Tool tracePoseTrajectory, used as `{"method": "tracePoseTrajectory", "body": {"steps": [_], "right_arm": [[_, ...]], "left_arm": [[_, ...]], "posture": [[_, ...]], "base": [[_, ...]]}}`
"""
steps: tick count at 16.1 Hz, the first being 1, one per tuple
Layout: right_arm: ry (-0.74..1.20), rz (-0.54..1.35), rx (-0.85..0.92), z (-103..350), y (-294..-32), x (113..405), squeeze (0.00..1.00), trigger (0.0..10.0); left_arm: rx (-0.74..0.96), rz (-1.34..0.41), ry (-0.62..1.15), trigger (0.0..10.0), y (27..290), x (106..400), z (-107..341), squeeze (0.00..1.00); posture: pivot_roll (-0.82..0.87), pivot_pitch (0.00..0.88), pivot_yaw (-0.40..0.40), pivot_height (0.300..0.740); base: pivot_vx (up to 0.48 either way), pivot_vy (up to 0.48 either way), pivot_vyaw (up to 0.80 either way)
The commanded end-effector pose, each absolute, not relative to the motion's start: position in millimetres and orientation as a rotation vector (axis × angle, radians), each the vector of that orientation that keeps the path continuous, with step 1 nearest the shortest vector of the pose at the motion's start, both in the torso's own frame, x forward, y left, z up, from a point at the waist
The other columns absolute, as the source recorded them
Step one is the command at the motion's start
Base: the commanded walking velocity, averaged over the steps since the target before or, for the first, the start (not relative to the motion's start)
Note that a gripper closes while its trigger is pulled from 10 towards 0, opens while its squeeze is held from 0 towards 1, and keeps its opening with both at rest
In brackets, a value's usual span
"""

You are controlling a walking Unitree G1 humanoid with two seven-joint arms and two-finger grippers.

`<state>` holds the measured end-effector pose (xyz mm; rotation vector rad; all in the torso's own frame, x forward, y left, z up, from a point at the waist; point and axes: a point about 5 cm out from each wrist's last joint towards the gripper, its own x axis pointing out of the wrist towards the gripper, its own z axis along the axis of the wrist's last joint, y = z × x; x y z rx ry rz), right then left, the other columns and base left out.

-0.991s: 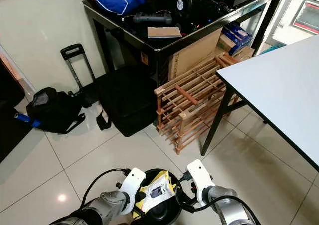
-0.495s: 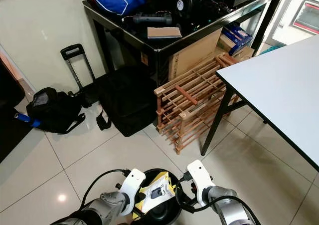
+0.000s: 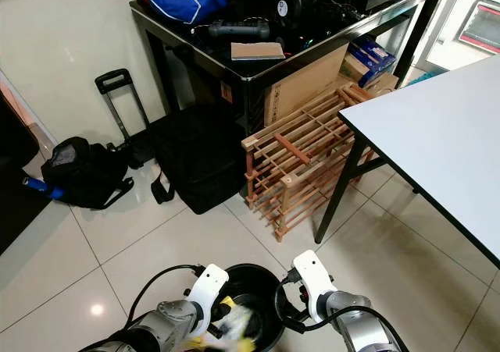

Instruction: Picking trash to rubbish bin

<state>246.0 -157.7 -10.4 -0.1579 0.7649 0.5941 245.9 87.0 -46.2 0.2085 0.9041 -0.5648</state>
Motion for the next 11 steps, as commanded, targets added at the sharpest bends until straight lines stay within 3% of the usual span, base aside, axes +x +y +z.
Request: {"method": "tracePoseTrajectory", "body": {"steps": [1, 2, 11], "right_arm": [[0.773, 0.606, -0.161, -10.7, -156.7, 243.7, 0.00, 10.0], [0.774, 0.604, -0.162, -11.0, -156.7, 243.8, 0.00, 10.0], [0.775, 0.593, -0.160, -11.5, -157.3, 243.9, 0.00, 10.0]], "left_arm": [[0.220, -0.581, 0.918, 10.0, 86.4, 240.5, -49.8, 1.00], [0.224, -0.574, 0.916, 10.0, 87.0, 240.9, -49.8, 0.00], [0.244, -0.549, 0.898, 10.0, 88.9, 243.5, -48.6, 0.00]], "posture": [[-0.11, 0.145, 0.037, 0.740], [-0.11, 0.145, 0.038, 0.740], [-0.10, 0.148, 0.036, 0.740]], "base": [[0.000, 0.000, 0.00], [0.000, 0.000, 0.00], [0.000, 0.000, 0.00]]}}
